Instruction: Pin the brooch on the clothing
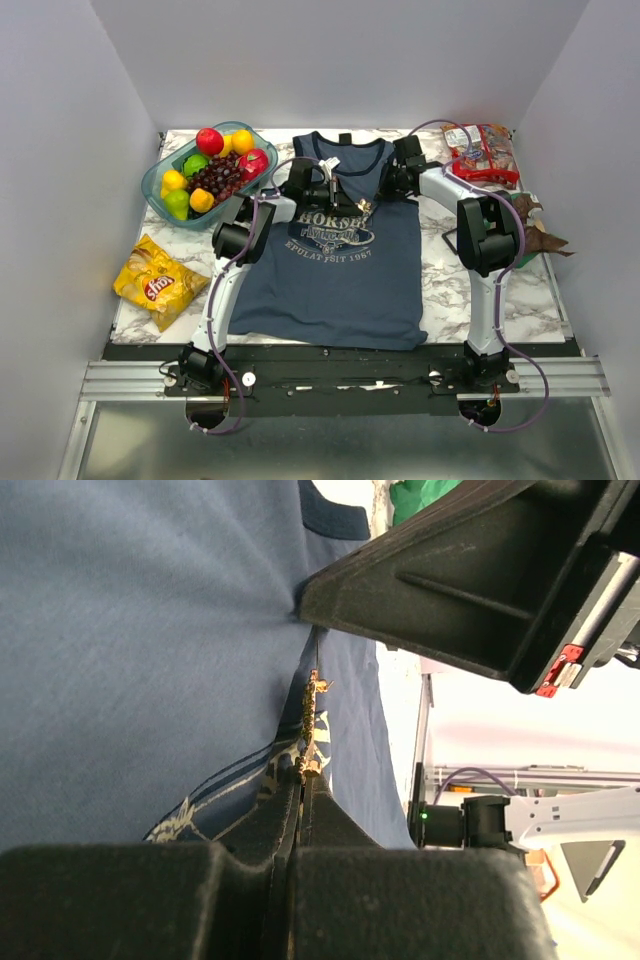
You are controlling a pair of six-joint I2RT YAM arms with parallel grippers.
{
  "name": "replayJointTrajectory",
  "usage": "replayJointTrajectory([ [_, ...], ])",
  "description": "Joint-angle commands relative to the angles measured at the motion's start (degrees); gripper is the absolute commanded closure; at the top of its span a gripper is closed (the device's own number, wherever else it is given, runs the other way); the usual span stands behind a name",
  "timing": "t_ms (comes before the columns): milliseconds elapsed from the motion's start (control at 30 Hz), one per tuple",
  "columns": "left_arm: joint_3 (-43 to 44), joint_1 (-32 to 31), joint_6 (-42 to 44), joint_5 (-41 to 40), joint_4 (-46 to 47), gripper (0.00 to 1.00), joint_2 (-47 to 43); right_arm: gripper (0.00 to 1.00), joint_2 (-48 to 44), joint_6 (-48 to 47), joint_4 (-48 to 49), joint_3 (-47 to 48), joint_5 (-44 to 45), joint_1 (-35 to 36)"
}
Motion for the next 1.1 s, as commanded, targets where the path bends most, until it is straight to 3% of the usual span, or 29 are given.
replayJointTrajectory([
  [0,2.53,-1.51,2.22,1.21,-2.99,1.0,2.02,0.99,-0.47,1.14,2.56,-1.14,-3.01,-0.03],
  [833,6.4,-3.27,5.38,-1.08,-8.7,1.0,3.25,0.99,-3.02,2.63,3.96,-2.46,-4.16,1.37],
  [1067,2.98,-2.48,2.93,-0.29,-2.13,1.0,1.14,0.99,-3.81,2.19,3.53,-2.02,-3.89,1.2],
])
